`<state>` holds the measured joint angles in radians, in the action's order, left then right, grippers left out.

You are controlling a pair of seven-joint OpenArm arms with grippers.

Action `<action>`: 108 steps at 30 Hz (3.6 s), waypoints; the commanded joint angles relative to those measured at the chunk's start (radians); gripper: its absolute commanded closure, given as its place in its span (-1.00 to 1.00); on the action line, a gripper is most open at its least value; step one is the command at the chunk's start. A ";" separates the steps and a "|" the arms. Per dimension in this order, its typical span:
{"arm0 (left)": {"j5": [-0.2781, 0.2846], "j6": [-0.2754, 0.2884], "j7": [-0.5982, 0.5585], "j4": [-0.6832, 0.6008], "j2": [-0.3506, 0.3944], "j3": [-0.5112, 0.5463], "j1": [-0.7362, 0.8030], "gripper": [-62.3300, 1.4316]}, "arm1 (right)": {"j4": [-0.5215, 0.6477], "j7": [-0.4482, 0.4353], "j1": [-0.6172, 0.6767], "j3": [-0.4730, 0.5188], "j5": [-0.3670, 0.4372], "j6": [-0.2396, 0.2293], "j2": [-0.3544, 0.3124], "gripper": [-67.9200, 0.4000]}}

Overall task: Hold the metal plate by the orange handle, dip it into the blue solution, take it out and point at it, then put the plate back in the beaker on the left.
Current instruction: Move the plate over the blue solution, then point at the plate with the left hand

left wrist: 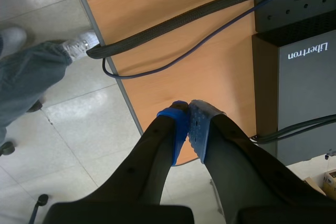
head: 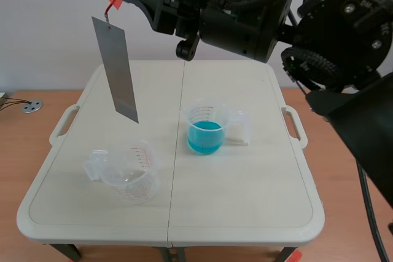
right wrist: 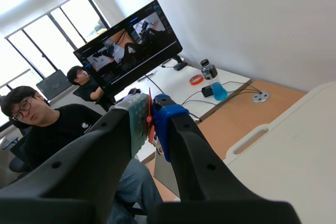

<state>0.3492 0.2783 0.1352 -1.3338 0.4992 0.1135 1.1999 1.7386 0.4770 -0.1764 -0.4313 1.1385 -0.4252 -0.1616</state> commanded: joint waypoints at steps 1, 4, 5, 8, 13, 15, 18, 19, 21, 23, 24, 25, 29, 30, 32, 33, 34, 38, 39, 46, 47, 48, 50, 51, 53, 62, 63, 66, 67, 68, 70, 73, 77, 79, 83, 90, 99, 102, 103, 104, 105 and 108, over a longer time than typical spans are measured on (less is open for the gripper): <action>0.005 0.005 -0.005 -0.029 -0.002 -0.003 0.029 0.90 | 0.022 -0.012 -0.018 0.023 0.027 0.000 -0.002 0.95; 0.005 0.005 -0.009 -0.074 0.001 0.002 0.046 0.90 | 0.023 0.003 -0.018 0.071 0.049 0.015 -0.002 0.95; 0.005 0.005 -0.011 -0.093 0.001 0.006 0.052 0.90 | 0.023 0.012 -0.018 0.088 0.052 0.015 -0.002 0.95; 0.005 0.005 -0.012 -0.149 0.001 0.020 0.068 0.90 | 0.023 0.034 -0.018 0.139 0.063 0.016 -0.002 0.95; 0.005 0.000 -0.012 -0.246 0.006 0.059 0.072 0.90 | 0.023 0.069 -0.021 0.211 0.063 0.018 -0.002 0.95; 0.006 0.000 -0.016 -0.290 0.021 0.074 0.072 0.90 | 0.023 0.082 -0.021 0.233 0.068 0.018 -0.002 0.95; 0.006 0.000 -0.042 -0.362 0.053 0.095 0.072 0.90 | 0.023 0.101 -0.021 0.257 0.071 0.018 -0.002 0.95; 0.006 0.000 -0.049 -0.386 0.063 0.102 0.072 0.90 | 0.023 0.105 -0.021 0.263 0.071 0.018 -0.003 0.95; 0.006 -0.002 -0.065 -0.433 0.083 0.117 0.071 0.90 | 0.023 0.104 -0.021 0.268 0.075 0.018 -0.016 0.95; 0.006 -0.003 -0.086 -0.475 0.105 0.131 0.071 0.90 | 0.023 0.103 -0.021 0.273 0.079 0.018 -0.029 0.95; 0.006 -0.003 -0.101 -0.496 0.118 0.139 0.071 0.90 | 0.022 0.104 -0.023 0.276 0.078 0.018 -0.033 0.95; 0.006 -0.003 -0.114 -0.513 0.132 0.147 0.068 0.90 | 0.022 0.105 -0.024 0.282 0.078 0.018 -0.037 0.95; 0.006 -0.004 -0.155 -0.560 0.197 0.158 0.029 0.90 | 0.022 0.106 -0.031 0.312 0.077 0.018 -0.039 0.95; 0.006 -0.002 -0.167 -0.563 0.215 0.156 0.012 0.90 | 0.022 0.109 -0.033 0.318 0.077 0.018 -0.039 0.95; 0.006 -0.002 -0.185 -0.566 0.252 0.155 -0.028 0.90 | 0.021 0.113 -0.042 0.322 0.077 0.019 -0.047 0.95; 0.006 -0.002 -0.190 -0.566 0.270 0.155 -0.050 0.90 | 0.021 0.112 -0.045 0.321 0.077 0.019 -0.051 0.95; 0.007 -0.002 -0.191 -0.565 0.290 0.155 -0.074 0.90 | 0.020 0.113 -0.050 0.322 0.077 0.019 -0.052 0.95; 0.063 -0.002 -0.192 -0.565 0.366 0.155 -0.164 0.90 | 0.003 0.120 -0.070 0.322 0.070 0.022 -0.052 0.95; 0.082 -0.002 -0.192 -0.565 0.382 0.154 -0.186 0.90 | -0.005 0.120 -0.072 0.322 0.069 0.023 -0.051 0.95; 0.145 0.006 -0.192 -0.565 0.472 0.143 -0.325 0.90 | -0.081 0.119 -0.102 0.322 0.070 0.022 -0.051 0.95; 0.145 0.006 -0.191 -0.565 0.483 0.132 -0.343 0.90 | -0.091 0.119 -0.107 0.322 0.070 0.022 -0.051 0.95; 0.145 0.007 -0.191 -0.565 0.492 0.117 -0.362 0.90 | -0.099 0.119 -0.113 0.322 0.070 0.022 -0.051 0.95; 0.145 0.010 -0.191 -0.565 0.507 0.087 -0.399 0.90 | -0.113 0.119 -0.123 0.321 0.070 0.022 -0.051 0.95; 0.145 0.010 -0.191 -0.563 0.511 0.070 -0.420 0.90 | -0.118 0.119 -0.127 0.321 0.069 0.022 -0.051 0.95; 0.145 0.010 -0.191 -0.557 0.518 0.034 -0.467 0.90 | -0.130 0.119 -0.137 0.320 0.069 0.022 -0.051 0.95; 0.133 0.009 -0.187 -0.505 0.515 -0.164 -0.731 0.90 | -0.176 0.115 -0.164 0.319 0.070 0.021 -0.051 0.95; 0.133 0.009 -0.185 -0.495 0.512 -0.190 -0.763 0.90 | -0.181 0.115 -0.167 0.319 0.070 0.021 -0.050 0.95; 0.129 0.009 -0.164 -0.462 0.489 -0.272 -0.870 0.90 | -0.193 0.116 -0.173 0.319 0.070 0.021 -0.048 0.95; 0.126 0.009 -0.154 -0.447 0.475 -0.299 -0.908 0.90 | -0.194 0.116 -0.173 0.319 0.070 0.021 -0.048 0.95; 0.122 0.009 -0.142 -0.431 0.459 -0.326 -0.948 0.90 | -0.194 0.116 -0.175 0.319 0.070 0.021 -0.048 0.95; 0.104 0.009 -0.124 -0.397 0.420 -0.380 -1.028 0.90 | -0.194 0.115 -0.175 0.319 0.070 0.021 -0.048 0.95; 0.068 0.010 -0.096 -0.344 0.357 -0.459 -1.136 0.90 | -0.194 0.115 -0.175 0.313 0.070 0.021 -0.048 0.95; 0.011 0.010 -0.070 -0.277 0.265 -0.556 -1.246 0.90 | -0.194 0.115 -0.175 0.294 0.070 0.021 -0.048 0.95; -0.021 0.011 -0.058 -0.245 0.217 -0.597 -1.290 0.90 | -0.194 0.115 -0.175 0.291 0.070 0.021 -0.048 0.95; -0.079 0.031 -0.038 -0.168 0.121 -0.665 -1.368 0.90 | -0.194 0.111 -0.175 0.291 0.070 0.021 -0.048 0.95; -0.129 0.032 -0.039 -0.040 -0.018 -0.721 -1.477 0.90 | -0.194 0.111 -0.175 0.291 0.070 0.021 -0.048 0.95; -0.198 0.004 -0.039 0.084 -0.119 -0.721 -1.558 0.90 | -0.194 0.111 -0.175 0.291 0.070 0.021 -0.048 0.95; -0.203 -0.042 -0.042 0.115 -0.134 -0.721 -1.568 0.90 | -0.194 0.111 -0.175 0.291 0.070 0.021 -0.048 0.95; -0.205 -0.064 -0.046 0.122 -0.137 -0.721 -1.569 0.90 | -0.194 0.111 -0.175 0.291 0.070 0.021 -0.048 0.95; -0.205 -0.084 -0.053 0.128 -0.138 -0.721 -1.569 0.90 | -0.194 0.111 -0.175 0.291 0.070 0.021 -0.048 0.95; -0.205 -0.093 -0.060 0.131 -0.138 -0.721 -1.569 0.90 | -0.194 0.111 -0.175 0.291 0.070 0.021 -0.048 0.95; -0.205 -0.116 -0.060 0.133 -0.138 -0.721 -1.569 0.90 | -0.194 0.111 -0.175 0.291 0.070 0.021 -0.048 0.95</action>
<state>0.1383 0.1734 0.0933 -1.1793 0.3630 -0.6155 -0.3576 1.5330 0.6079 -0.3233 -0.1459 1.1957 -0.4030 -0.2077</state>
